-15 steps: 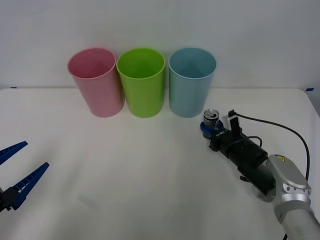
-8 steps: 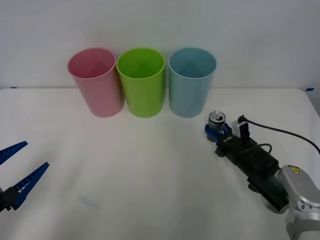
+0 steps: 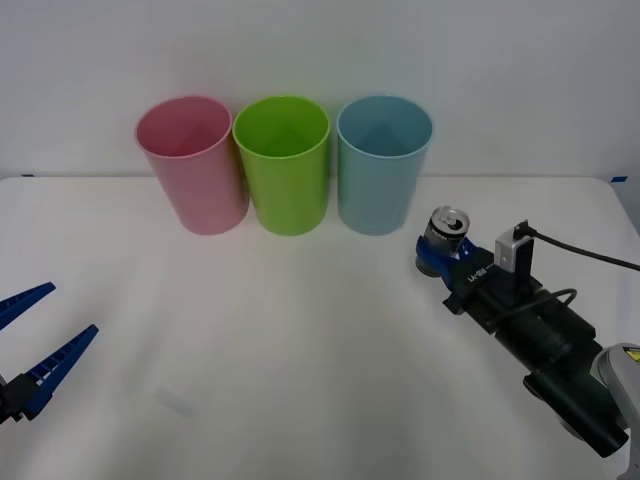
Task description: Grasp the object on the table and drop it into the matching bin: aluminum can to the light blue bin, PET bottle to the pink bin.
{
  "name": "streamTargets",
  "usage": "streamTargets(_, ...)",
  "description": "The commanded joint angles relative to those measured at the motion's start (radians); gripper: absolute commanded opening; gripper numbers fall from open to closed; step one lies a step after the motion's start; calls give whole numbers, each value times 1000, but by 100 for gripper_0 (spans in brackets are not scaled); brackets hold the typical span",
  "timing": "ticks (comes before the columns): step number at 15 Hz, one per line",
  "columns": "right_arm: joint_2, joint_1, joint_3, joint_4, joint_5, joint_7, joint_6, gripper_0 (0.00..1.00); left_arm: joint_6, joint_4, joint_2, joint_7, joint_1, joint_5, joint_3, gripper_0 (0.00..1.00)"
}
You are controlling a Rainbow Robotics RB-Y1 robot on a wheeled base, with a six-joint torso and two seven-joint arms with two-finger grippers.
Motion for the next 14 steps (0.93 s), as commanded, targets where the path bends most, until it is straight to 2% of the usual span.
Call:
streamTargets(1,-53,19,8,-94,1,-113,0,0,0,0,0,0,0,0,0,100)
streamTargets(8,-156,-43,-3,-206,1,-350,20,0,0,0,0,0,0,0,0,100)
streamTargets(9,-165,-64,-3,-206,1,-356,28,0,0,0,0,0,0,0,0,100)
streamTargets(12,-174,-141,-1,-195,75,-371,62,0,0,0,0,0,0,0,0,100)
streamTargets(14,-171,-213,5,-145,84,-383,62,0,0,0,0,0,0,0,0,100)
